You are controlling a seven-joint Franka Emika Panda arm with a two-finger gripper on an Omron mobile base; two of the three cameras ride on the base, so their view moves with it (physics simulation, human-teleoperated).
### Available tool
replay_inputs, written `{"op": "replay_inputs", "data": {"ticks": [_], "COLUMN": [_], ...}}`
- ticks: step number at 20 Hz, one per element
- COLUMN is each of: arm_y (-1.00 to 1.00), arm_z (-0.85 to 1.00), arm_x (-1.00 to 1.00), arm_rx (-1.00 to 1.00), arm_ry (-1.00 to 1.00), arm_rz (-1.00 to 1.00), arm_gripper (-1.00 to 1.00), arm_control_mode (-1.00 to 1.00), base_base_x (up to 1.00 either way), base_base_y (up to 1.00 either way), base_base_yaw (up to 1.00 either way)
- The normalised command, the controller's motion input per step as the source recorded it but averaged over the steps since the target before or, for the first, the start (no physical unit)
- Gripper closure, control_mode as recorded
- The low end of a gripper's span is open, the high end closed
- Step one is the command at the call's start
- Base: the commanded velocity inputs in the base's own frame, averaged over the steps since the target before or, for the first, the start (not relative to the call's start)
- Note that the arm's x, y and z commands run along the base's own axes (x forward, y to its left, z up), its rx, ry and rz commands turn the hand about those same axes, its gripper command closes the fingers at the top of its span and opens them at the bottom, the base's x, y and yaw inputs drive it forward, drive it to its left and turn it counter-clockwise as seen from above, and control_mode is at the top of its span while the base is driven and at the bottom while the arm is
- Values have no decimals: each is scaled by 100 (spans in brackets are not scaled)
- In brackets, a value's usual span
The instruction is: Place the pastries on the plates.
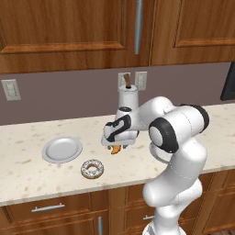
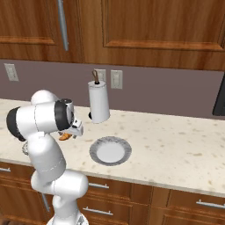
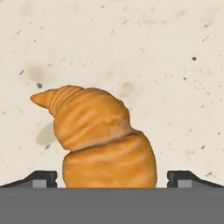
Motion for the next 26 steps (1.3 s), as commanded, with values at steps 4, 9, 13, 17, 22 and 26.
{"op": "replay_inputs", "data": {"ticks": [4, 9, 13, 17, 22, 26], "arm_y": [0, 0, -10, -28, -41, -42], "arm_z": [-2, 4, 33, 31, 52, 55], "arm_x": [0, -7, -36, -54, -38, -28], "arm_rx": [0, -1, -5, -5, 0, 0], "arm_ry": [0, 1, 1, 0, 0, 0], "arm_rz": [0, 0, 0, -4, -8, -11], "arm_gripper": [100, 100, 100, 100, 100, 100], "arm_control_mode": [-100, -100, -100, -100, -100, -100], "base_base_x": [0, 0, 0, 0, 0, 0], "base_base_y": [0, 0, 0, 0, 0, 0], "base_base_yaw": [0, 0, 0, 0, 0, 0]}}
